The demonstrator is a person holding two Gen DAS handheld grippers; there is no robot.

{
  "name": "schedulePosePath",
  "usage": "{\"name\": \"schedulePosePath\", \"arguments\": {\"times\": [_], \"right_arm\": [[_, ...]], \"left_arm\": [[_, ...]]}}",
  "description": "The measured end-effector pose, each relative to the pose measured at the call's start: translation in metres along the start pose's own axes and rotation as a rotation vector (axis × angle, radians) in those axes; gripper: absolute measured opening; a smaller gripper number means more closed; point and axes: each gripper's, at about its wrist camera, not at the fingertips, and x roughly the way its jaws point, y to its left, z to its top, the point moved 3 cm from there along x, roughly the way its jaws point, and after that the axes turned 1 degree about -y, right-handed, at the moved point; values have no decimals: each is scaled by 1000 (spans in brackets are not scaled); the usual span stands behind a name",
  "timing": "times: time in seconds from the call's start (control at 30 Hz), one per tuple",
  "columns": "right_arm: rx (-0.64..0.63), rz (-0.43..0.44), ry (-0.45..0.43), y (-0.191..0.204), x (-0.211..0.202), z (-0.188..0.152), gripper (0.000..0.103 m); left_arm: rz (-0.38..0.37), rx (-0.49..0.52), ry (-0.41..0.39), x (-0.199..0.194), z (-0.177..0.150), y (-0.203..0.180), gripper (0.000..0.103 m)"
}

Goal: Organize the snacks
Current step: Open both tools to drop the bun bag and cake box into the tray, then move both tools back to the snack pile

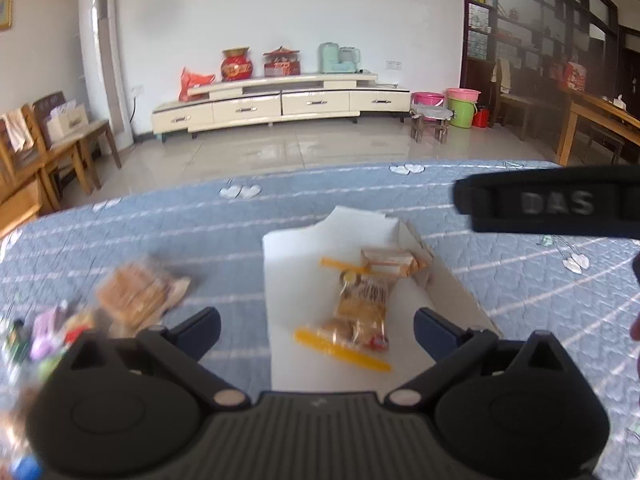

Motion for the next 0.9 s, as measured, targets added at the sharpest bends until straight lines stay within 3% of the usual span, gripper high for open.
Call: {"name": "schedulePosePath", "arguments": {"times": [0.37,0.9], "right_arm": [[-2,16,-5,23,-81,-39,103],[21,95,41,79,-123,-73,103]], "left_arm": [[69,-30,17,-51,-36,37,102],[210,-58,16,-104,-78,112,102]]}}
